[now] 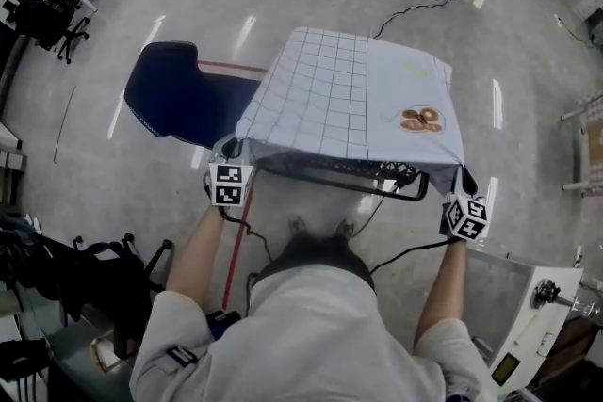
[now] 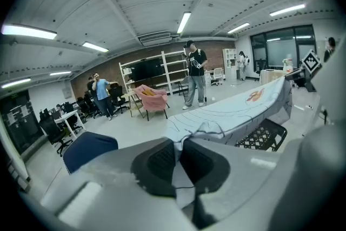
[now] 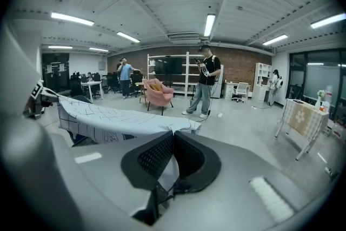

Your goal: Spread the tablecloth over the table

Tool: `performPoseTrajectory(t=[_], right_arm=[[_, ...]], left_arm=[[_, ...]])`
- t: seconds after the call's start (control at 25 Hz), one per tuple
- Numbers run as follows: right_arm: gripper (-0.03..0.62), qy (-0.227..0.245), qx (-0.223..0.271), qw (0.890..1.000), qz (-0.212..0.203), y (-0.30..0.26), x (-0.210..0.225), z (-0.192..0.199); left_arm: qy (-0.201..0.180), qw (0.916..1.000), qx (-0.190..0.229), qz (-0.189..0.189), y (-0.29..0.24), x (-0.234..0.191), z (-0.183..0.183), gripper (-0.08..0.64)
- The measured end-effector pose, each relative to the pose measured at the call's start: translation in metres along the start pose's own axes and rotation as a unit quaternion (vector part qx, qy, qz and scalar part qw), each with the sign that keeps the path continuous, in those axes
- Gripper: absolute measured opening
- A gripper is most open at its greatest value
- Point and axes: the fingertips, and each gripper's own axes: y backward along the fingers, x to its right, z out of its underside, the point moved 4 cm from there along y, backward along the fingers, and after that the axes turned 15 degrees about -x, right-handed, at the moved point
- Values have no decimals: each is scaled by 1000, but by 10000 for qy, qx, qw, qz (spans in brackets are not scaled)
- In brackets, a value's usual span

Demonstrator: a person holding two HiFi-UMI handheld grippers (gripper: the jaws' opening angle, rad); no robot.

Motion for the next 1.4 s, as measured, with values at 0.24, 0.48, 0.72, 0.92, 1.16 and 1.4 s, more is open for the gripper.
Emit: performPoseTrajectory(t=[0.24,0.48,0.72,0.92,1.16,1.4], right_arm=[[9,118,-148,9998,109,3,-9,-5],[9,397,-213,9990,-76,31,-10,-10],[11,510,-299,9964,-604,56,1,-3],[12,610,-318,9948,-757,63,7,9],[14,684,-517,9928,-838,65,3,32],[15,661,-572,9925,-850,74,2,48]], left_arm=[[107,9999,74,80,-8,-5,0,23],[-62,9996,78,280,13,-6,2,23],[-447,9985,96,307,42,-3,-7,23],[-696,9968,-12,390,59,2,-6,23],[-774,9958,-273,399,61,9,15,23],[-862,9940,-424,528,67,15,39,23]])
